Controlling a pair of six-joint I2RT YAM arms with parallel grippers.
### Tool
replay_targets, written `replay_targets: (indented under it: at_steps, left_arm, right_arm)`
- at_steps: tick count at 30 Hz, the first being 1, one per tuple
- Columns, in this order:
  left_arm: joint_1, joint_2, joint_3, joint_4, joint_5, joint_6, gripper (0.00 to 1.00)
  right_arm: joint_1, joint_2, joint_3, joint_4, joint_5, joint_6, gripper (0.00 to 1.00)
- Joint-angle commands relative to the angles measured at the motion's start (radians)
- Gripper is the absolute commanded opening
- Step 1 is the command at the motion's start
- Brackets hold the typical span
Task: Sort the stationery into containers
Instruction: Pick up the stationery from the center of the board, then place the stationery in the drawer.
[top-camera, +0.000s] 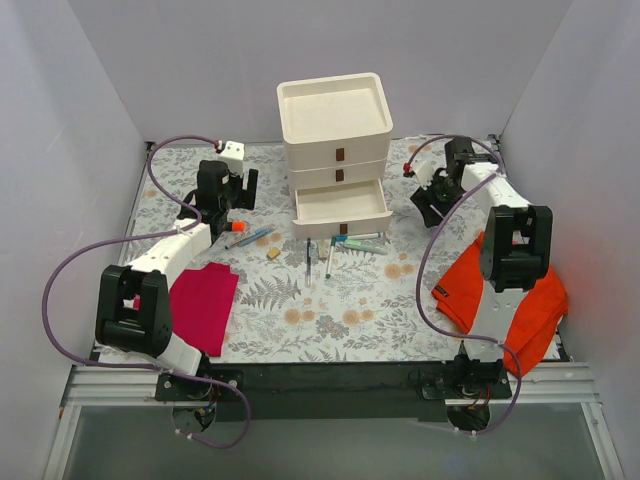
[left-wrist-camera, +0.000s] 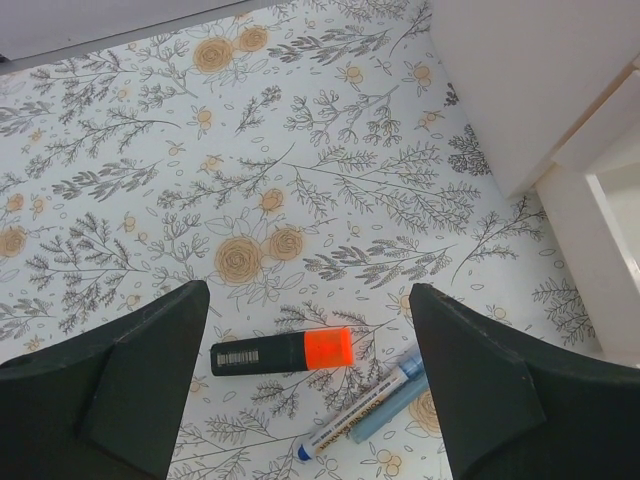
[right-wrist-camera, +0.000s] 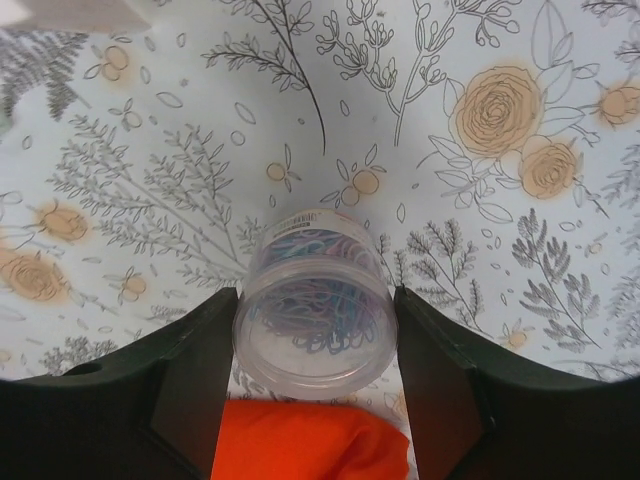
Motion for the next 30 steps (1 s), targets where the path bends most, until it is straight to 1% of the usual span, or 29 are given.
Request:
replay_targets:
  at_steps: [1, 5, 9, 15, 17, 20, 25, 30]
  left_arm:
    - [0.014, -0.030, -0.028, 0.071, -0.028, 0.002, 0.82]
    - [0.034, -0.048, -0.071, 0.136, -0.058, 0.002, 0.83]
    - [0.043, -0.063, -0.087, 0.127, -0.043, -0.011, 0.82]
    - [0.057, -0.112, -0.110, 0.095, -0.042, -0.027, 0.82]
    - [0.061, -0.131, -0.124, 0.082, -0.039, -0.021, 0.82]
    - [0.061, -0.169, -0.150, 0.081, -0.040, -0.005, 0.82]
    - [0.061, -0.203, -0.176, 0.081, -0.034, 0.002, 0.82]
    - [0.061, -0.194, -0.177, 0.082, -0.037, -0.007, 0.82]
  right_arm:
    - [0.024, -0.187, 0.017, -0.059, -0.040, -0.057, 0.42]
    - [0.090, -0.265, 0.089, -0.122, -0.055, -0.097, 0.42]
    - [0.214, -0.253, 0.152, -0.142, -0.061, -0.096, 0.42]
    - [0.332, -0.101, 0.347, -0.145, -0.073, -0.035, 0.40]
    - [0.352, -0.049, 0.416, -0.145, -0.064, -0.031, 0.41]
    - [0.380, 0.001, 0.471, -0.149, -0.044, -0.033, 0.40]
    - [0.403, 0.038, 0.479, -0.149, -0.020, -0.038, 0.41]
    - [0.408, 0.061, 0.446, -0.145, -0.009, -0.033, 0.41]
